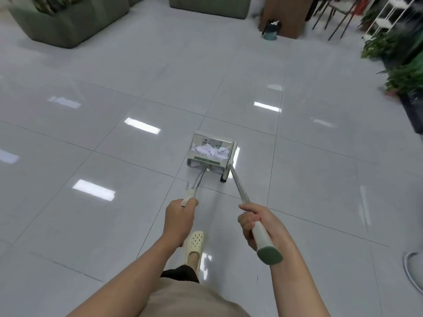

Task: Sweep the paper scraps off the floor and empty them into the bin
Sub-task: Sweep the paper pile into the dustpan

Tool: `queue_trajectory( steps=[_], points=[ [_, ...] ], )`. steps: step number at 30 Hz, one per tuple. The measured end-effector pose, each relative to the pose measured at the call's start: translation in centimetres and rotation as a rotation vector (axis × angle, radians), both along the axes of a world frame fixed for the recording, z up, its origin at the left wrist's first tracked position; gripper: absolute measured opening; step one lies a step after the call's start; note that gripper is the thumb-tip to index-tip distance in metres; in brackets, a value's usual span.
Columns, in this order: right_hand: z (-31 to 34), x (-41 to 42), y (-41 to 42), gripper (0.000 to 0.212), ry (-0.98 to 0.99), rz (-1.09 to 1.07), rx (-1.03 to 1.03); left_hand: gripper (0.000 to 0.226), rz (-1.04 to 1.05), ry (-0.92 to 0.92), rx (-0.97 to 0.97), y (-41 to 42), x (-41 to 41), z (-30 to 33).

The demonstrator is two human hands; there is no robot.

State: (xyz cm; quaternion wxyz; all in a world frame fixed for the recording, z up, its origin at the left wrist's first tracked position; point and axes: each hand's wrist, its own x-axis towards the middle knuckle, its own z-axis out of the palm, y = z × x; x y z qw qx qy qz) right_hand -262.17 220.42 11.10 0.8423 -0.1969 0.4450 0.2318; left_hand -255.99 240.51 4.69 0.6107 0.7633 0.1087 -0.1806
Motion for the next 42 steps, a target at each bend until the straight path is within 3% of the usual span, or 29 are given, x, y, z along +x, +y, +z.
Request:
queue_trajectory(
  steps=[7, 14, 22, 31, 35, 42],
  points=[
    [1.9, 18.1, -11.4, 0.028, -0.034, -0.103, -0.070, 0.031, -0.015, 0.056, 0.004, -11.7, 23.9, 1.7],
    [1.2, 34.0, -24.5, 0.034, -0.025, -0.130, -0.116, 0.047, -0.098, 0.051, 0.055, -25.5, 39.9, 0.7],
    [1.2, 56.5, -44.5, 0.023, 0.002, -0.110, -0.127, 0.061, -0.051, 0.064, 0.040, -44.3, 59.8, 0.2],
    [1.2, 80.3, -60.8, 0.022, 0.011, -0.063, -0.134, 0.049, 0.002, 0.105, -0.002, -60.7, 81.8, 0.4],
    [-0.5, 91.8, -67.9, 0.024, 0.021, -0.068, -0.118, 0.032, -0.044, 0.089, -0.024, -68.0, 94.6, -0.8],
    [0.9, 111.3, -79.4, 0.031, 0.036, -0.121, -0.054, 0.033, -0.090, 0.077, 0.005, -81.3, 117.7, 1.5]
  ],
)
